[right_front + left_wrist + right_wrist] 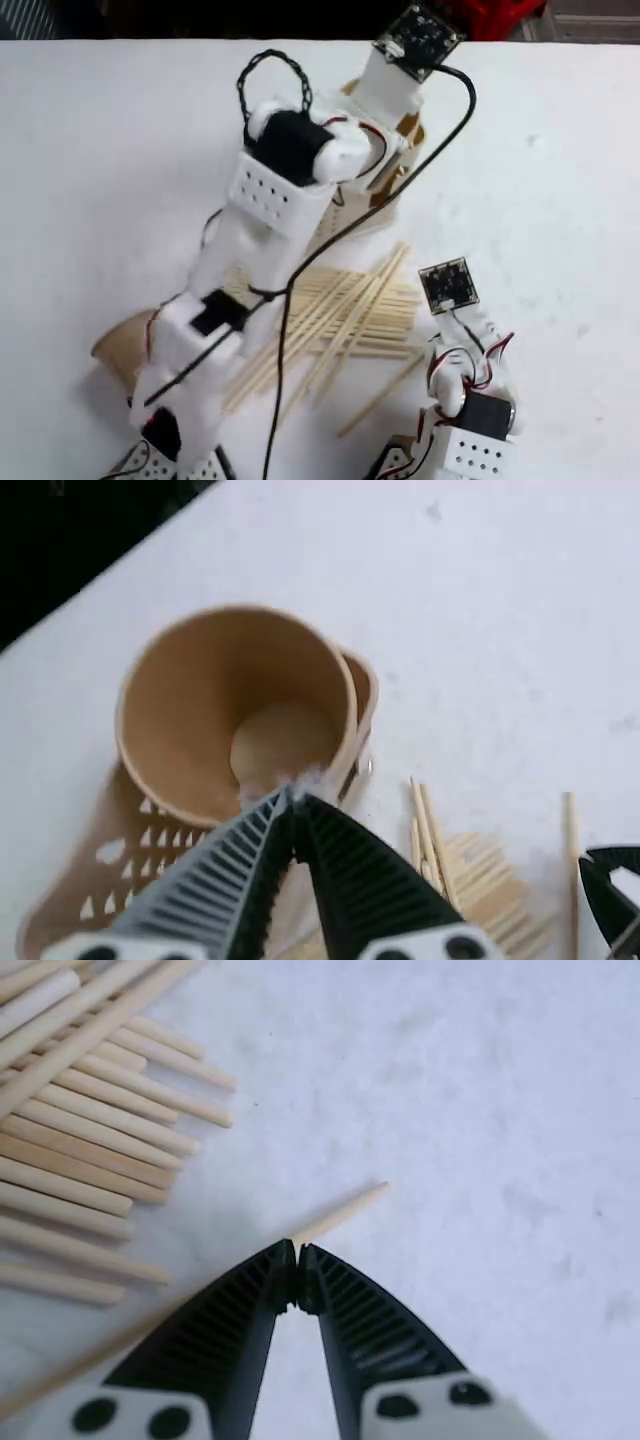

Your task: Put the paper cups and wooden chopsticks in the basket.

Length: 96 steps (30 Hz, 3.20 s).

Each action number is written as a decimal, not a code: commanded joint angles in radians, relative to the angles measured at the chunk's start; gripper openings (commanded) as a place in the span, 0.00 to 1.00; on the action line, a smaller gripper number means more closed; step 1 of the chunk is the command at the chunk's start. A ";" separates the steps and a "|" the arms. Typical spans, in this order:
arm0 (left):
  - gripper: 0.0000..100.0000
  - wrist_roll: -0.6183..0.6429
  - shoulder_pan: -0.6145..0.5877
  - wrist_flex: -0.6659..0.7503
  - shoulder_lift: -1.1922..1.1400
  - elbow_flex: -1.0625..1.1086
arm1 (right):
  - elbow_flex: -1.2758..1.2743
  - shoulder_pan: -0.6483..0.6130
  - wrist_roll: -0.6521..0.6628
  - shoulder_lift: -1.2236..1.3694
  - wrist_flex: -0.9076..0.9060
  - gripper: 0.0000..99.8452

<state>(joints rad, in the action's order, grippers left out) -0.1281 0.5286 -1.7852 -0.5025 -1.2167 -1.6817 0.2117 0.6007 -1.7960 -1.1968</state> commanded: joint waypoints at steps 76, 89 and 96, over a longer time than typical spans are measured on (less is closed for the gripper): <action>0.17 -0.844 -1.096 0.157 0.754 1.456 | -0.008 0.010 0.008 -0.007 0.015 0.02; 0.17 -1.007 -1.159 0.192 0.392 1.481 | -0.008 0.010 0.008 -0.007 0.018 0.02; 0.17 -1.028 -1.161 0.104 0.414 1.412 | -0.008 0.010 0.008 -0.007 0.018 0.02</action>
<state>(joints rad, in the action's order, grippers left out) -1.1439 -0.6252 -1.6410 -0.1389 0.2593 -1.6817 0.2117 0.6007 -1.7960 -1.1968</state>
